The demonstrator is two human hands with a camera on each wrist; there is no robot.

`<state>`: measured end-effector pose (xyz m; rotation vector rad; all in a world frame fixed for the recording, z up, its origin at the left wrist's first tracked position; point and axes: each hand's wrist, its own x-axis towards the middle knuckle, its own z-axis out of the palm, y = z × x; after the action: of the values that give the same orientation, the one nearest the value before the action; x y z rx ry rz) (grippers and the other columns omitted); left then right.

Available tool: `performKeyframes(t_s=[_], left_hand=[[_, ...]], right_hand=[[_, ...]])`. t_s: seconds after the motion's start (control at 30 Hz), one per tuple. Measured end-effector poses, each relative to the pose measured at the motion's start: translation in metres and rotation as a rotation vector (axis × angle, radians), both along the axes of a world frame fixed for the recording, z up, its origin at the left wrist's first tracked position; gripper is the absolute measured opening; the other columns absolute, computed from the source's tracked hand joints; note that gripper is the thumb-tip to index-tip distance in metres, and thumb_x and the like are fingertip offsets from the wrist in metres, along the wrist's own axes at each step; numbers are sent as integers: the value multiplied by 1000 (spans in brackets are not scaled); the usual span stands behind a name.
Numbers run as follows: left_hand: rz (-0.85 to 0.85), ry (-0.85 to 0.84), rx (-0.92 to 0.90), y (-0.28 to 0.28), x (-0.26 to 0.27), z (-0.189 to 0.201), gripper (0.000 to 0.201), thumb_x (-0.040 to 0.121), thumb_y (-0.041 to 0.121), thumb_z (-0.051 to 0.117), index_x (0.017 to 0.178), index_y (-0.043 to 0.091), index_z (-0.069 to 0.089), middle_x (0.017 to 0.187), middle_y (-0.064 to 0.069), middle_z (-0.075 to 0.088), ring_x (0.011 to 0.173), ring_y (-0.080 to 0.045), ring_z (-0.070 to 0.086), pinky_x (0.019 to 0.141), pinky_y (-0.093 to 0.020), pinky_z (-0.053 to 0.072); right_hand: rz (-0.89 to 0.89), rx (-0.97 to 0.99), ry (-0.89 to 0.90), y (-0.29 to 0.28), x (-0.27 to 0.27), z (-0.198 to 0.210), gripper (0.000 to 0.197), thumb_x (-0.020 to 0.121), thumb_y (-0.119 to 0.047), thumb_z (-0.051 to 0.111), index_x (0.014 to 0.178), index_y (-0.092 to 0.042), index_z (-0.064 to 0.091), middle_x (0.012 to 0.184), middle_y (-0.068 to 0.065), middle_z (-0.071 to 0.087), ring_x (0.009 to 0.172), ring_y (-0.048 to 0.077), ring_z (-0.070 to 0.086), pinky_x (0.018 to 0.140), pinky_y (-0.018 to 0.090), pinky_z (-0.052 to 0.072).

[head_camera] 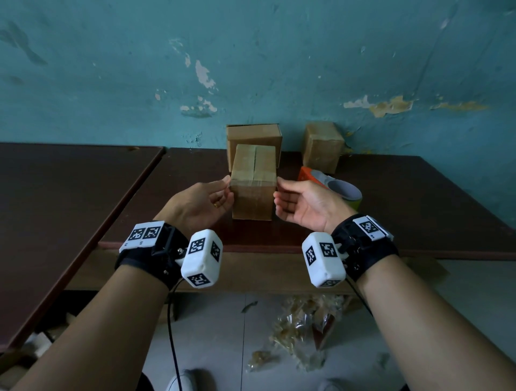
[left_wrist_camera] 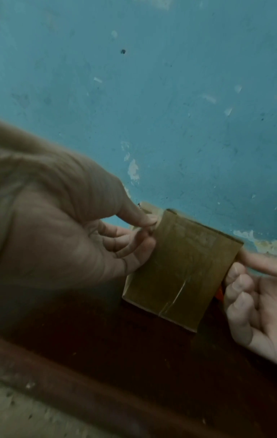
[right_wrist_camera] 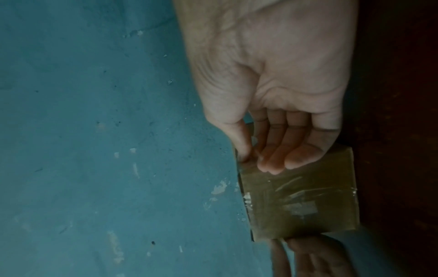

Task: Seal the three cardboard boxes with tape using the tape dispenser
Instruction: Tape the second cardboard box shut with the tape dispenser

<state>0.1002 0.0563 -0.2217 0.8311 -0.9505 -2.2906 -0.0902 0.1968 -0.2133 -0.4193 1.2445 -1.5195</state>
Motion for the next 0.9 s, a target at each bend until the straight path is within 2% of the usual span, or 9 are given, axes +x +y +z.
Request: performKeyframes(t_s=[0.07,0.13,0.23,0.33,0.47,0.57,0.7,0.8,0.9], left_hand=[[-1,-26,-16,2,-1,-6,21,101,8,67,121,3,67,114,-10,67,98,-14,62,79,-22,58],[8,-19,-2,2,-2,-11,16,103,9,66,119,6,68,110,-6,70,99,-13,62,82,-22,56],[22,-19,-17,0,-4,-13,21,104,8,64,125,6,65,113,-8,70,100,-14,64,78,-22,58],[40,-65,-30,-5,-4,-14,33,101,5,65,134,2,64,121,-13,69,104,-17,65,73,-22,61],[106,-92,-97,-9,-4,-13,32,97,0,69,128,4,67,113,-12,72,97,-17,68,71,-23,60],[187,2,-214,-14,-4,-10,28,97,2,70,124,7,67,103,-6,72,91,-15,68,78,-24,58],[169,81,-319,-10,-5,-8,20,98,-1,68,117,6,67,93,-4,76,86,-14,74,82,-25,59],[90,70,-368,-3,-7,-8,19,100,-3,64,117,4,66,104,-12,75,91,-17,73,84,-25,60],[75,28,-391,0,-7,-8,22,102,-3,60,124,-1,64,113,-17,72,99,-21,69,87,-26,59]], right_hand=[[7,16,-4,2,-3,-5,10,94,-16,74,99,-7,74,78,7,70,70,15,68,68,29,59],[4,46,25,3,-4,-11,10,94,-13,74,102,-7,74,79,7,70,71,15,68,67,28,59],[-28,31,23,3,-6,-17,10,93,-13,76,102,-7,75,78,6,69,69,14,68,64,26,60],[-46,27,107,3,-8,-17,8,90,-9,80,94,-7,74,76,5,69,70,13,67,66,26,58],[-133,0,257,1,-13,-14,19,87,2,80,92,-10,67,81,6,70,75,15,69,65,27,58],[-211,-119,289,0,-15,-9,18,91,3,75,93,-11,65,88,7,73,82,18,71,71,29,60],[-192,-246,256,1,-13,-3,17,94,8,69,93,-9,65,105,16,74,101,27,75,89,38,64],[-188,-240,276,-1,-9,-6,17,95,10,65,95,-7,64,108,19,73,105,29,75,85,36,63],[-186,-218,306,-1,-8,-12,18,95,12,64,97,-6,63,101,15,75,99,25,76,81,33,63]])
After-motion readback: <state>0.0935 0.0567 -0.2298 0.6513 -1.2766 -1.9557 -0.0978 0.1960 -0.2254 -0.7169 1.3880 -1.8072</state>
